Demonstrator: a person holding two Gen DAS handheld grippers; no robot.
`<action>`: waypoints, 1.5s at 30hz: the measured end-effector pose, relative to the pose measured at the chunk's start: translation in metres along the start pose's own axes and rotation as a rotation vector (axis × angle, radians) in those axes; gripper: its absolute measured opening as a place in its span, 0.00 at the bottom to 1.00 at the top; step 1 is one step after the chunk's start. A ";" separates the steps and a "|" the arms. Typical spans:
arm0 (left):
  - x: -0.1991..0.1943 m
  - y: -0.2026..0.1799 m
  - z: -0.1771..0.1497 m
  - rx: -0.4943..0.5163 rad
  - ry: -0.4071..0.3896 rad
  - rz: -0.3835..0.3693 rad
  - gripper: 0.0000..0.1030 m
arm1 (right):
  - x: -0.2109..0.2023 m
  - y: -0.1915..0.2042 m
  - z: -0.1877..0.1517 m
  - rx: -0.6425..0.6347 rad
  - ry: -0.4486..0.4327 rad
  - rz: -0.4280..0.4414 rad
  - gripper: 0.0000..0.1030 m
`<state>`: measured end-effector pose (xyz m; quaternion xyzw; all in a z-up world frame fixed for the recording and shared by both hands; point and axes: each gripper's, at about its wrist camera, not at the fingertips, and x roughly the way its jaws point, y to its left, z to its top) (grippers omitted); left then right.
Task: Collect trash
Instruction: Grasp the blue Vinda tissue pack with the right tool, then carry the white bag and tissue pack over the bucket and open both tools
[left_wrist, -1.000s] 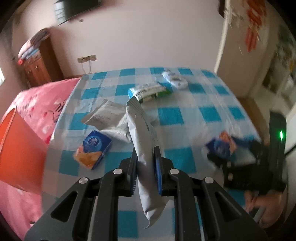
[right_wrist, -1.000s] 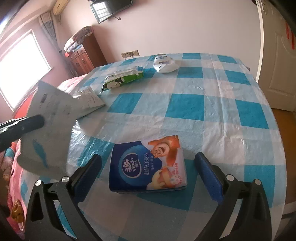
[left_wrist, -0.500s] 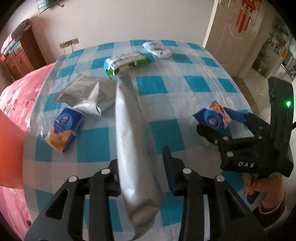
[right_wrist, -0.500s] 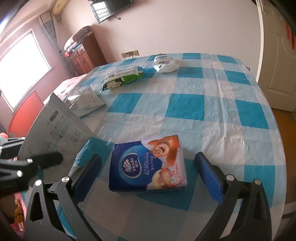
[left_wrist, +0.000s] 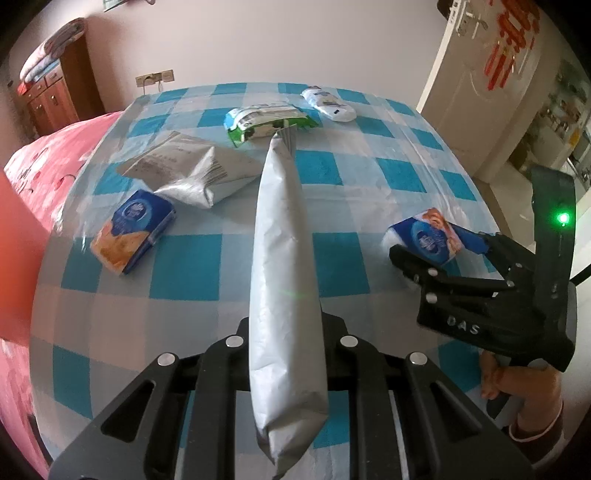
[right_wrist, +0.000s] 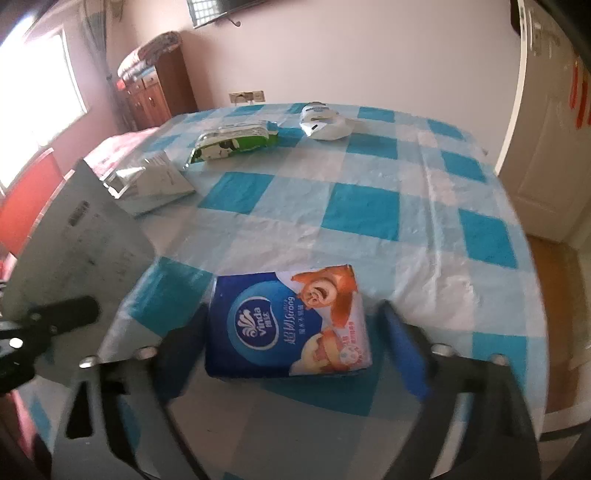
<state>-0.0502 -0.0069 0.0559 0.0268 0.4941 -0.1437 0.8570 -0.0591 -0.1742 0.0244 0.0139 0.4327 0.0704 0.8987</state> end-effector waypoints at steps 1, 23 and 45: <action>-0.001 0.002 -0.001 -0.003 -0.003 -0.002 0.18 | 0.000 0.000 0.000 -0.004 0.001 -0.006 0.72; -0.062 0.060 -0.031 -0.057 -0.166 -0.011 0.18 | -0.020 0.023 0.000 0.045 -0.065 0.010 0.71; -0.165 0.170 -0.022 -0.213 -0.436 0.093 0.18 | -0.060 0.164 0.074 -0.111 -0.030 0.289 0.71</action>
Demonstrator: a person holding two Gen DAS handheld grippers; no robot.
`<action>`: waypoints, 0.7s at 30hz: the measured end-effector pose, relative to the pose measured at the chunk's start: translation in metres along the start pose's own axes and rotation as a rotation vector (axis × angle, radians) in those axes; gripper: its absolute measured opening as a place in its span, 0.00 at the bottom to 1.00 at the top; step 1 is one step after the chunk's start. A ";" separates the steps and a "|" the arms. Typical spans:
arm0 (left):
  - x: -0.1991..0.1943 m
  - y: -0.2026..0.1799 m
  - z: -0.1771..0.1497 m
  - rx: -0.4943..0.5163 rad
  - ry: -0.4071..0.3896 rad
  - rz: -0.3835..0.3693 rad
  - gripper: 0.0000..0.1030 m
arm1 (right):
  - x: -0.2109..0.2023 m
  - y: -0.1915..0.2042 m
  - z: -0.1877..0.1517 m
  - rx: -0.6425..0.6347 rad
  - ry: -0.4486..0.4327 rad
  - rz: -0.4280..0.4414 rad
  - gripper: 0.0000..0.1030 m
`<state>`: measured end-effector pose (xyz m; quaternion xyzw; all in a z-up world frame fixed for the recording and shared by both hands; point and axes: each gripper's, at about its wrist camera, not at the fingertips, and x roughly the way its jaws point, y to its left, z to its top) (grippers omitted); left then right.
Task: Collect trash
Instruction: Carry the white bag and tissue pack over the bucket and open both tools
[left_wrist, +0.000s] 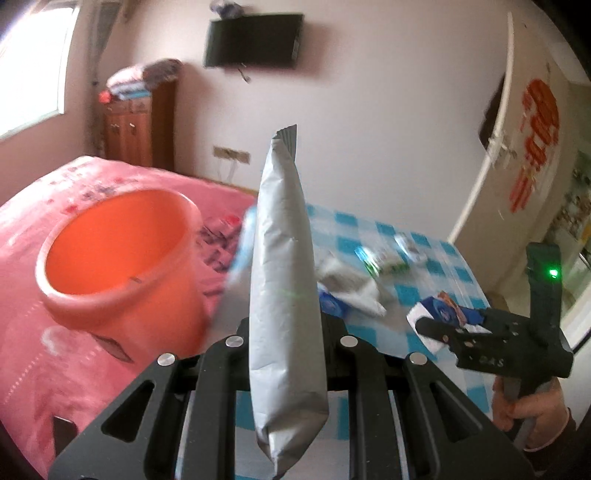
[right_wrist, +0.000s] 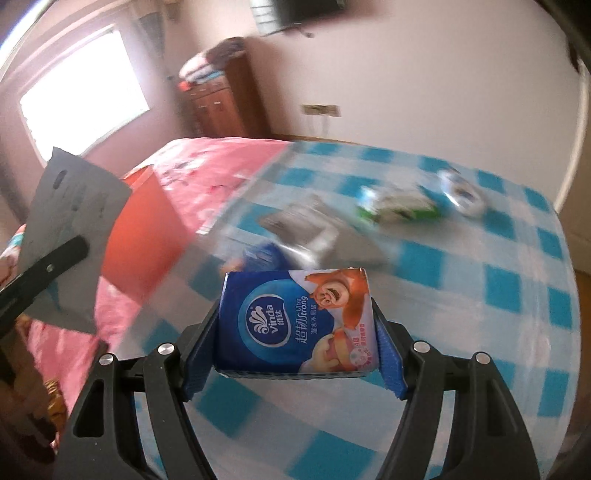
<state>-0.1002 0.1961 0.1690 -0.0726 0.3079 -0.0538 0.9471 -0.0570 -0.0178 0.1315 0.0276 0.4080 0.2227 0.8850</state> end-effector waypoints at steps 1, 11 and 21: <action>-0.004 0.008 0.006 -0.011 -0.018 0.014 0.18 | 0.001 0.010 0.008 -0.018 -0.005 0.020 0.71; -0.023 0.086 0.040 -0.099 -0.114 0.157 0.18 | 0.019 0.125 0.086 -0.211 -0.052 0.190 0.71; 0.013 0.148 0.047 -0.220 -0.073 0.203 0.18 | 0.071 0.203 0.129 -0.326 -0.062 0.252 0.71</action>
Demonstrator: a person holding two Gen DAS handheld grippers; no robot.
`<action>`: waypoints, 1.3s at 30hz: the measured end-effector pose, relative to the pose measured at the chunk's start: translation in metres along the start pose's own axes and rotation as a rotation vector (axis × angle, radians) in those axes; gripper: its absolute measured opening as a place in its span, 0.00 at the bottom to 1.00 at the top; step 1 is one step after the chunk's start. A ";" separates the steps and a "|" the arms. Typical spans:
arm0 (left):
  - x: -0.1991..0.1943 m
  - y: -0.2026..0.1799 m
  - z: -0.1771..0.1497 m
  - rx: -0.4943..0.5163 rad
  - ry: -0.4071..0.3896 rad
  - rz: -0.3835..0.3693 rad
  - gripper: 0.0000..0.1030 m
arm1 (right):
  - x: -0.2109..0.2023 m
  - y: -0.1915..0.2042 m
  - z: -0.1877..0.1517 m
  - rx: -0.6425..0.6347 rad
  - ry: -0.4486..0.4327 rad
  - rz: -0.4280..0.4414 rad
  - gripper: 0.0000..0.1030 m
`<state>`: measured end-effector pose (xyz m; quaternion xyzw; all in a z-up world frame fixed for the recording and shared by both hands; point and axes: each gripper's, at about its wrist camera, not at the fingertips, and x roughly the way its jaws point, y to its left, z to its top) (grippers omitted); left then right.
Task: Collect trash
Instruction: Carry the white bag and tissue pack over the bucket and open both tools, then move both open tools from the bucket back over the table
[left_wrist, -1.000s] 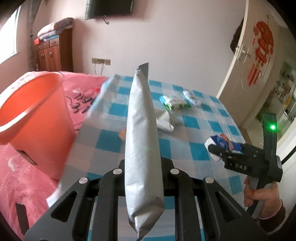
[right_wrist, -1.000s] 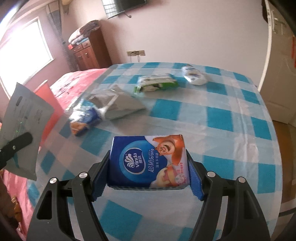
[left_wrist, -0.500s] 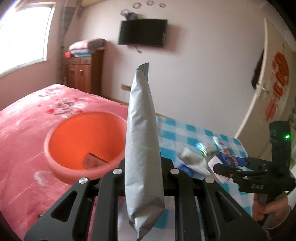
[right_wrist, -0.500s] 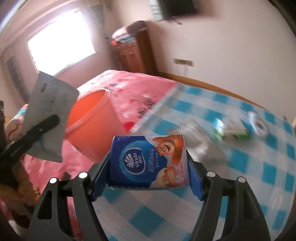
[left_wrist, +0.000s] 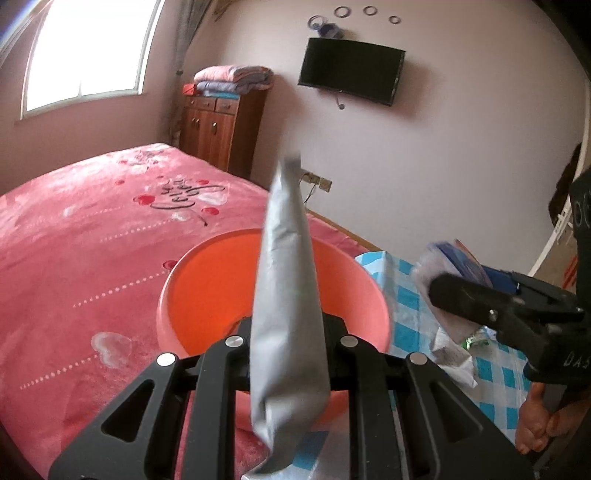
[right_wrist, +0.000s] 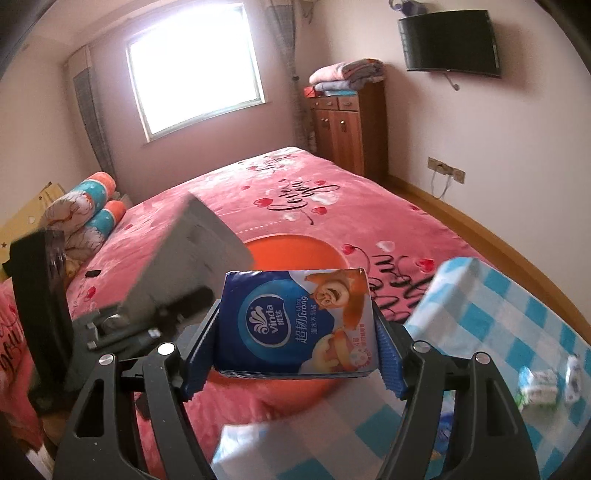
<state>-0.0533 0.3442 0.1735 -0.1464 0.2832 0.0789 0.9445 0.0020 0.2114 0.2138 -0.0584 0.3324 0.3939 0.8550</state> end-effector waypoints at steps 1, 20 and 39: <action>0.004 0.002 0.001 -0.005 0.004 0.002 0.19 | 0.009 0.002 0.003 -0.013 0.001 0.001 0.71; 0.017 -0.012 -0.012 0.049 -0.014 0.100 0.90 | -0.029 -0.047 -0.047 0.137 -0.124 -0.145 0.91; -0.004 -0.088 -0.037 0.216 -0.007 0.109 0.93 | -0.096 -0.071 -0.118 0.175 -0.185 -0.279 0.91</action>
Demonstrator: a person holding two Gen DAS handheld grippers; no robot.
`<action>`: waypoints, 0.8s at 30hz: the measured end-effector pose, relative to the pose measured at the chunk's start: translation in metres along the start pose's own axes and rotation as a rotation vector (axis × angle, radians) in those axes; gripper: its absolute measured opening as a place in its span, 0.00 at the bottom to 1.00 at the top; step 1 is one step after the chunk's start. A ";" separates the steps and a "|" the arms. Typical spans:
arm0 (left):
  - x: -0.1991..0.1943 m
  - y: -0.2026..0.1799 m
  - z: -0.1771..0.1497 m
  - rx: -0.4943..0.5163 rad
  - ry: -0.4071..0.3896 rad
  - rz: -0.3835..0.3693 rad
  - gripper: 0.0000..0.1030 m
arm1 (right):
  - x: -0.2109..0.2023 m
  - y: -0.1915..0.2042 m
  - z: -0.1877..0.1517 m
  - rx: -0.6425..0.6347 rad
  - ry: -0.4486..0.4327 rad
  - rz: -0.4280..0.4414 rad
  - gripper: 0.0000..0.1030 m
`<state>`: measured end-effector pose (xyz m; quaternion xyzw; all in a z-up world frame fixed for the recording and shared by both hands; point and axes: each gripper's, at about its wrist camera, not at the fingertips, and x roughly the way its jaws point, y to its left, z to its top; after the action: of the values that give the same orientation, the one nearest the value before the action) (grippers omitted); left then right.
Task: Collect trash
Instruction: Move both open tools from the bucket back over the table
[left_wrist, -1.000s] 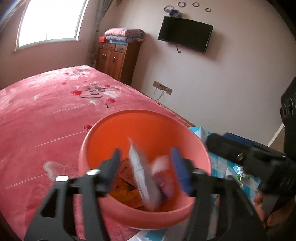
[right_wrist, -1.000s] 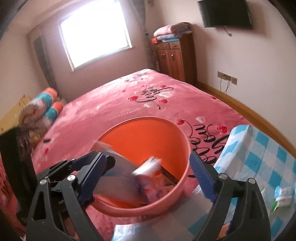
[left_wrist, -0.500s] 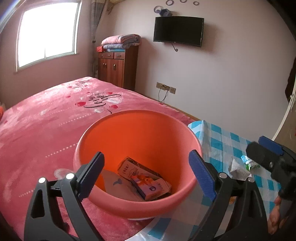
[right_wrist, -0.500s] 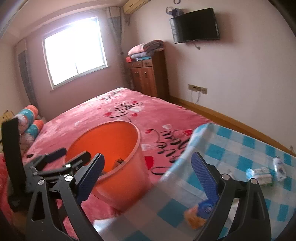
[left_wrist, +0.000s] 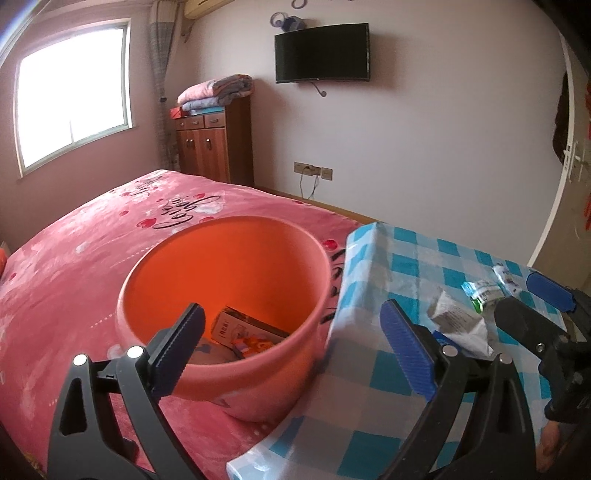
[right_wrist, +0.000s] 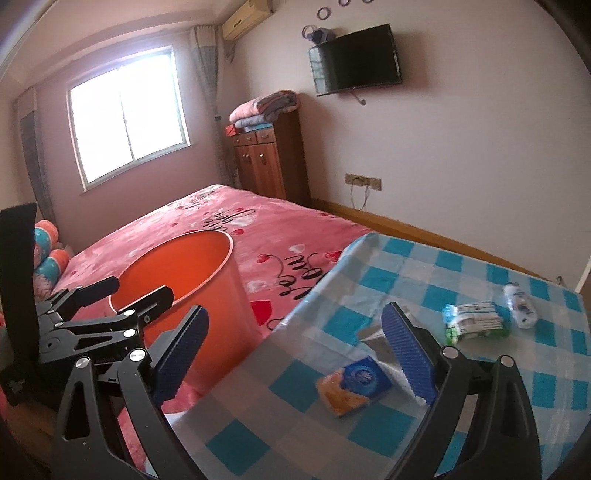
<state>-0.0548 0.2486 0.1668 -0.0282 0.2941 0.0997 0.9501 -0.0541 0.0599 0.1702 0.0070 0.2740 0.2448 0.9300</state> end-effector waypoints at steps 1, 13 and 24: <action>-0.002 -0.003 -0.001 0.005 -0.001 -0.002 0.93 | -0.003 -0.003 -0.002 0.003 -0.002 -0.002 0.91; -0.005 -0.044 -0.014 0.076 0.037 -0.030 0.93 | -0.028 -0.045 -0.034 0.085 0.004 -0.046 0.91; -0.004 -0.096 -0.031 0.196 0.069 -0.041 0.93 | -0.037 -0.101 -0.064 0.222 0.019 -0.065 0.91</action>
<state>-0.0552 0.1506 0.1432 0.0554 0.3342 0.0501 0.9395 -0.0681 -0.0541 0.1191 0.0989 0.3085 0.1825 0.9283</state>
